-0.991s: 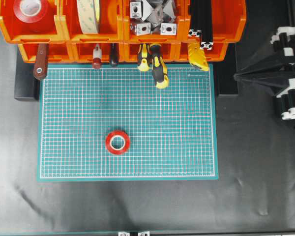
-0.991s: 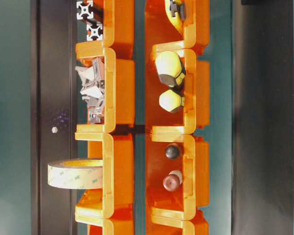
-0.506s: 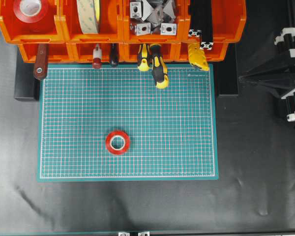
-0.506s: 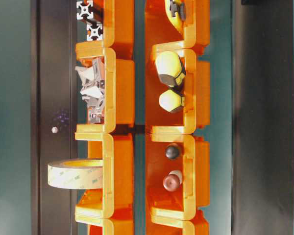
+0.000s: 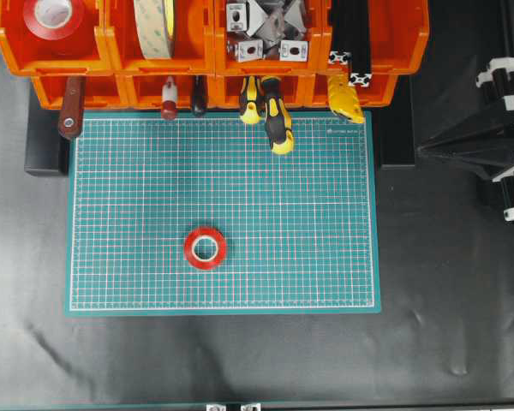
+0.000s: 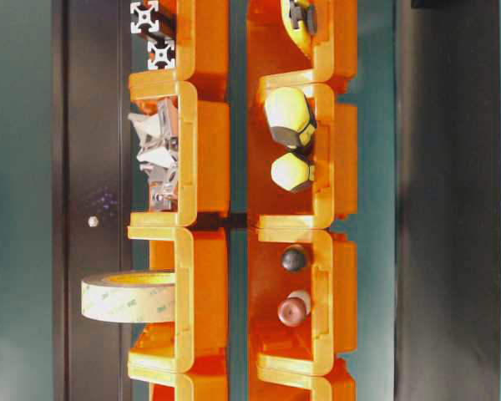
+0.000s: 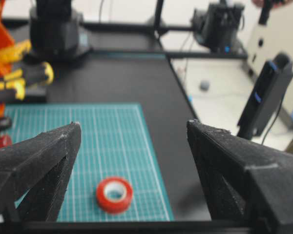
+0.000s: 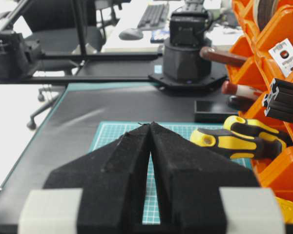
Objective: Pick vinyl tape from container rack with left arm.
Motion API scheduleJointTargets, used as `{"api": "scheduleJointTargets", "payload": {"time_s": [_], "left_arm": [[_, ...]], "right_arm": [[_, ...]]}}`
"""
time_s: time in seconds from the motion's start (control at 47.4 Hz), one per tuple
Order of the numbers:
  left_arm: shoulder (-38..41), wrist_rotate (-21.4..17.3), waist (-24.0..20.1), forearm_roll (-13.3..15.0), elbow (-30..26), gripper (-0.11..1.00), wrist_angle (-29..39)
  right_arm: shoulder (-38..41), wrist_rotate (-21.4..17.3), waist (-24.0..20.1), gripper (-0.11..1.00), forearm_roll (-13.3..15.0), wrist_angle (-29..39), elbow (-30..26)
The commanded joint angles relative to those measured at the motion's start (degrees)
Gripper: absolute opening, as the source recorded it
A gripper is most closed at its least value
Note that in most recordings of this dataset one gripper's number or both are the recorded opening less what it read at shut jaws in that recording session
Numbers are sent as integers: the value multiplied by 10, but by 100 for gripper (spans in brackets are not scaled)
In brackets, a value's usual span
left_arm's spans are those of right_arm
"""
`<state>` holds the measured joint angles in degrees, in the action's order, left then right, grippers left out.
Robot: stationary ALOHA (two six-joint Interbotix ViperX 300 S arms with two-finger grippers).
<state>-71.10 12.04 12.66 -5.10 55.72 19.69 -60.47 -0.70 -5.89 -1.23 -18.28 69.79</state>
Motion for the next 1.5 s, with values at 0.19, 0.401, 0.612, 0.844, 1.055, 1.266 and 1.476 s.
{"api": "scheduleJointTargets", "payload": {"time_s": [0.19,0.401,0.612,0.844,1.055,1.266,1.476], "left_arm": [[1,-2,-1,0,-6,84,-13],[0,-3,-2,0,0,84,-12],[0,-3,-8,0,3,84,-12],[-6,-4,-38,0,6,84,-10],[-6,-33,-53,-1,9,84,-20],[-6,-73,-54,0,17,84,-20],[-1,-72,-54,0,28,84,-32]], "right_arm": [[6,3,-4,0,2,-1,-7],[3,3,-4,0,2,-1,-8],[4,34,8,0,4,3,-7],[0,66,13,0,4,3,-9],[0,59,13,0,1,6,-10],[0,34,13,0,-1,46,-10],[-8,-9,13,0,-1,49,-24]]}}
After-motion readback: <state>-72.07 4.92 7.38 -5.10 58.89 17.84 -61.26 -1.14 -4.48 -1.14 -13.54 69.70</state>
